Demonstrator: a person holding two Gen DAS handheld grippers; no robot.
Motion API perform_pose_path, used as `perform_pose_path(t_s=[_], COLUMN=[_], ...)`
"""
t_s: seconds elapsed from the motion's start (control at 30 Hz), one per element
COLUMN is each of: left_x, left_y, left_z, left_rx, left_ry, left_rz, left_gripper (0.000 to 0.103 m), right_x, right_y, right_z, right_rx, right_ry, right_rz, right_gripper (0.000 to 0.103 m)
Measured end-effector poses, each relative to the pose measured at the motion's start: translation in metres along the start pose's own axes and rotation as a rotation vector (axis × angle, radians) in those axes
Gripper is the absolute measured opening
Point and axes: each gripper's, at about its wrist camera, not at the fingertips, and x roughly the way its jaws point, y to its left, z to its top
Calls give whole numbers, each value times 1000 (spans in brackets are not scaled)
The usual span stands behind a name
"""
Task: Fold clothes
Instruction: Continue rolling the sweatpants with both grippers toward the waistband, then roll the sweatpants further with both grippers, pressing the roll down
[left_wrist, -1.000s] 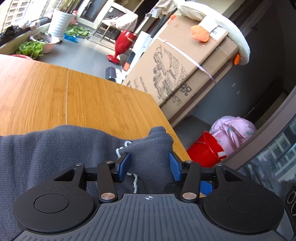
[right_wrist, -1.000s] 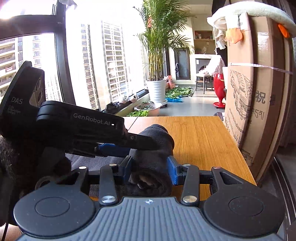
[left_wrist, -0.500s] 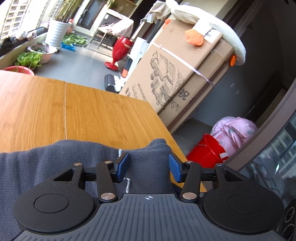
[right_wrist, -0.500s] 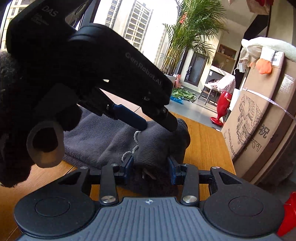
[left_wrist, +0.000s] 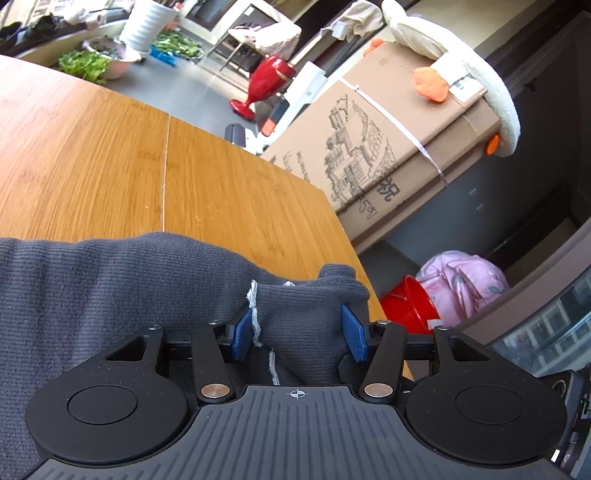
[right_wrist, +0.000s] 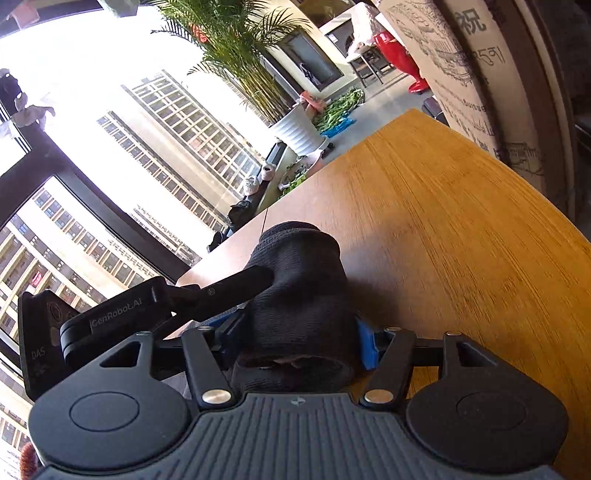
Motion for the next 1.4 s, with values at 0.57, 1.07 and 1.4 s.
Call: perform_pose_path(t_s=[0.57,1.07,1.4], left_x=[-28,-18,-38], left_y=[1,15,-13], left_z=[9,6,11], left_rx=[44,-19,34], left_ry=[-63,-38,-86], left_rz=[30,-52,-111], left_gripper=[46,53,76], right_x=[18,20,11], right_y=[124,64,125], right_z=[-52,-3,-78], right_rx=[-868,-321,-1067], right_ry=[-102,-43,-96], right_rz=[-250,-82,-368], right_gripper=[59,42,43])
